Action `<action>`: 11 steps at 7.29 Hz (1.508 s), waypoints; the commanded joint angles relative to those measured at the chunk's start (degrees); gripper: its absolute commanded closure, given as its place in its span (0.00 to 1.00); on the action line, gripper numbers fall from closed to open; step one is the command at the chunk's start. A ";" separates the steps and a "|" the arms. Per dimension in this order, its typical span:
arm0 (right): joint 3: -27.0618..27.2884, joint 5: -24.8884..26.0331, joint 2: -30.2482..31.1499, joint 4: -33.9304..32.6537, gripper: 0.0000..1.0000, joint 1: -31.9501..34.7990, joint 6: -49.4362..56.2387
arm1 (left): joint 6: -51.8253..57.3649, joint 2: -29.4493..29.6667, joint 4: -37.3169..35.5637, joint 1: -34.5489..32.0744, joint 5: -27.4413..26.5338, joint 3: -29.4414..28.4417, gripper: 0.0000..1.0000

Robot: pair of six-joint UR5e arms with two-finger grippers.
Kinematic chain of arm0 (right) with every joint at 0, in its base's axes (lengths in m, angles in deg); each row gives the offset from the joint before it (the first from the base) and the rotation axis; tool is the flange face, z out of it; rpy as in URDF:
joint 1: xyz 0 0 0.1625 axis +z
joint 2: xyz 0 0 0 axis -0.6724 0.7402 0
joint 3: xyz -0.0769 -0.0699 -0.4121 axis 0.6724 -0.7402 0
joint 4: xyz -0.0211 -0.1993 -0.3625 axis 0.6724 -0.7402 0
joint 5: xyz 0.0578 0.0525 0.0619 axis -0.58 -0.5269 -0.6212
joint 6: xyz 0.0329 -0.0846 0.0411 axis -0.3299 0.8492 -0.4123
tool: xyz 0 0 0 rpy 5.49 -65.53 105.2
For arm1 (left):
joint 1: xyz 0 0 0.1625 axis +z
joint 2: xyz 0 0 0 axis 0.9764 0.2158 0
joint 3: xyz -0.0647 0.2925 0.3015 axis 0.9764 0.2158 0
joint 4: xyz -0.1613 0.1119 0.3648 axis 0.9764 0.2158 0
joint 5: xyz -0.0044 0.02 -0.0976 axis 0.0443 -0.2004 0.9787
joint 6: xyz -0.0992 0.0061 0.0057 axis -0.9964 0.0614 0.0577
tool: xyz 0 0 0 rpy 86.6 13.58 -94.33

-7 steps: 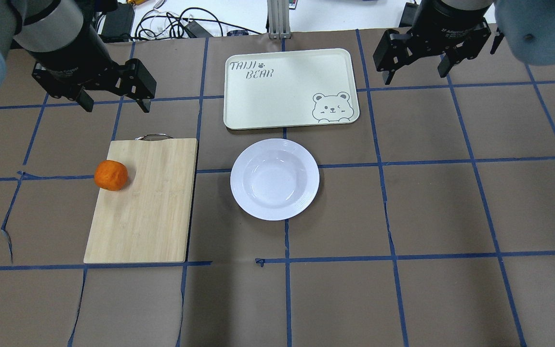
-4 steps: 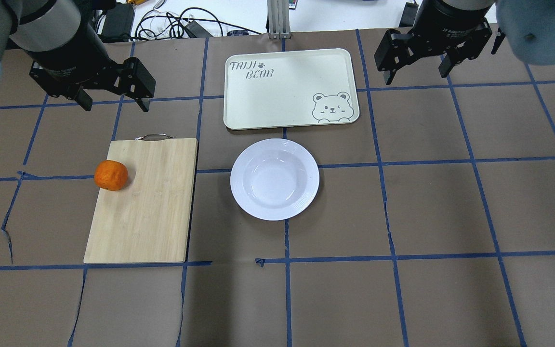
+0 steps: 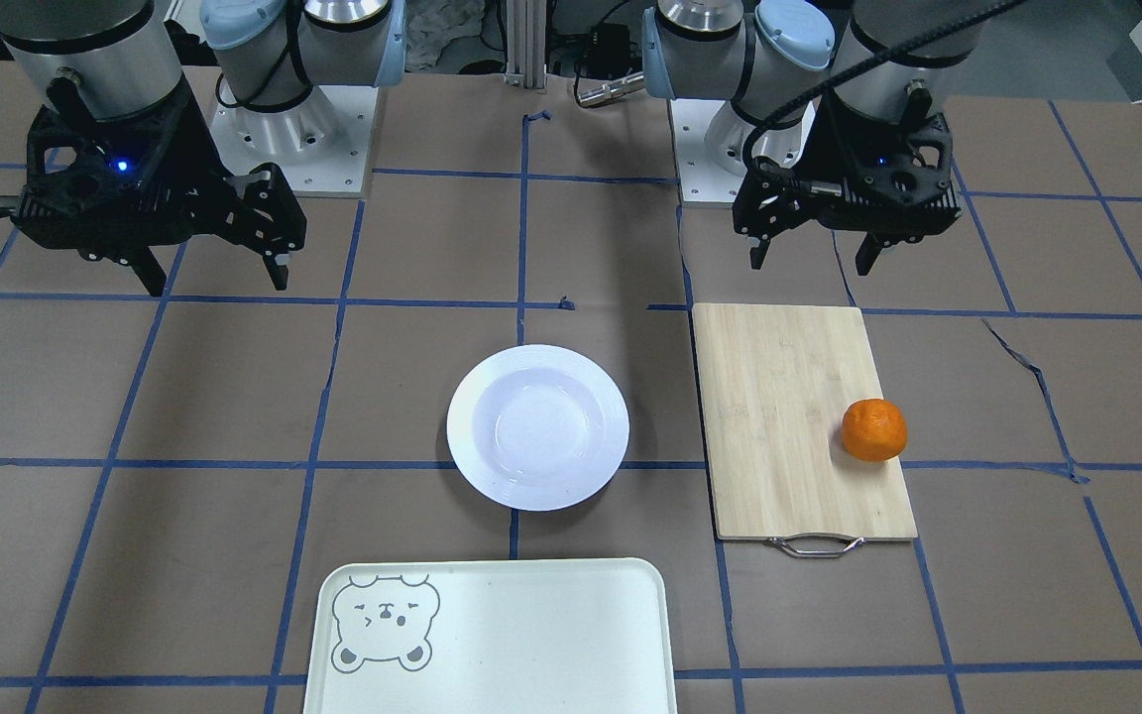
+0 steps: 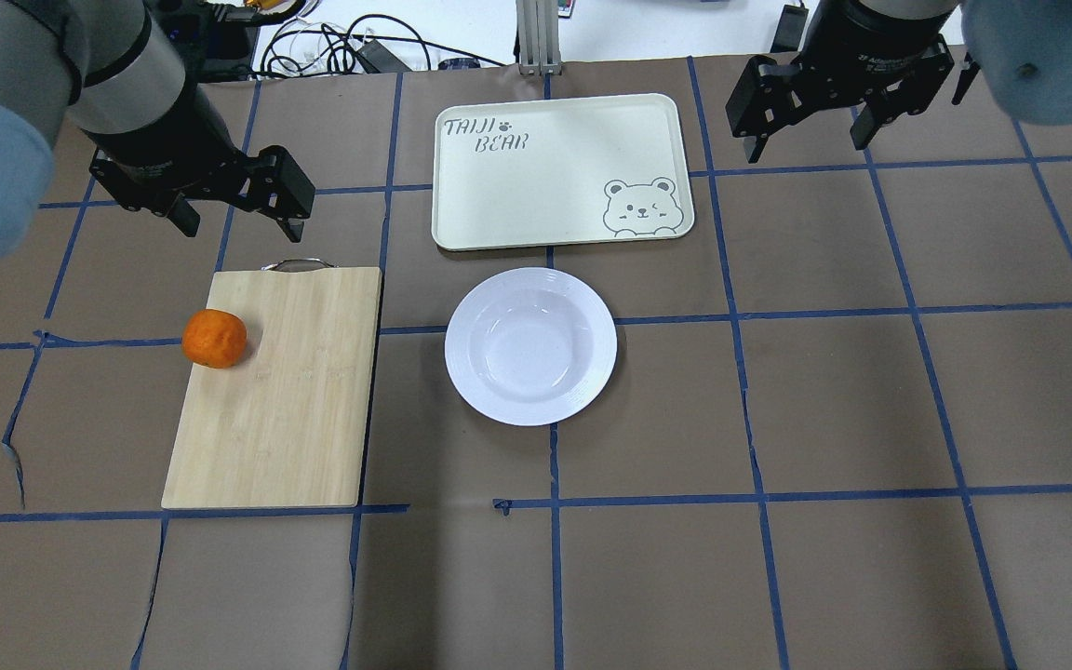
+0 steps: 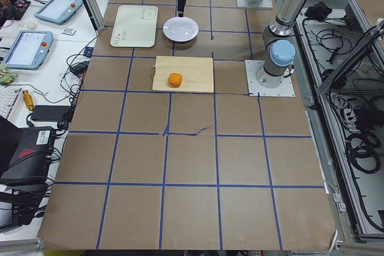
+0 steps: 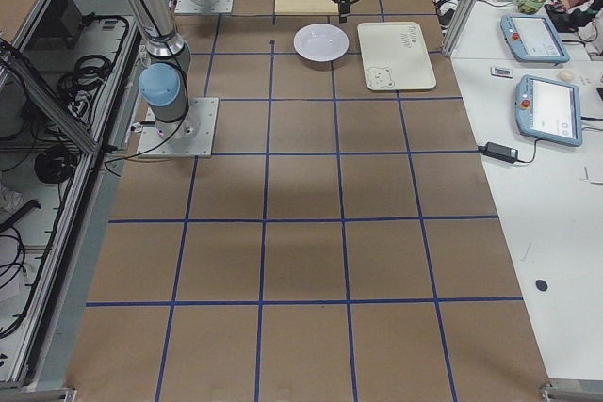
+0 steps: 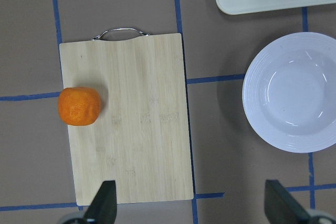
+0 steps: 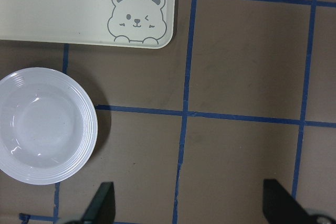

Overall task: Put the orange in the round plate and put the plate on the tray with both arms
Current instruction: 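Lower the left gripper onto the orange on the cutting board and close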

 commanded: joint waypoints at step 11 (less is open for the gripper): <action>0.79 -0.05 0.97 0.10 0.00 -0.87 0.15 | 21.29 19.63 -29.34 13.45 -8.72 15.99 0.07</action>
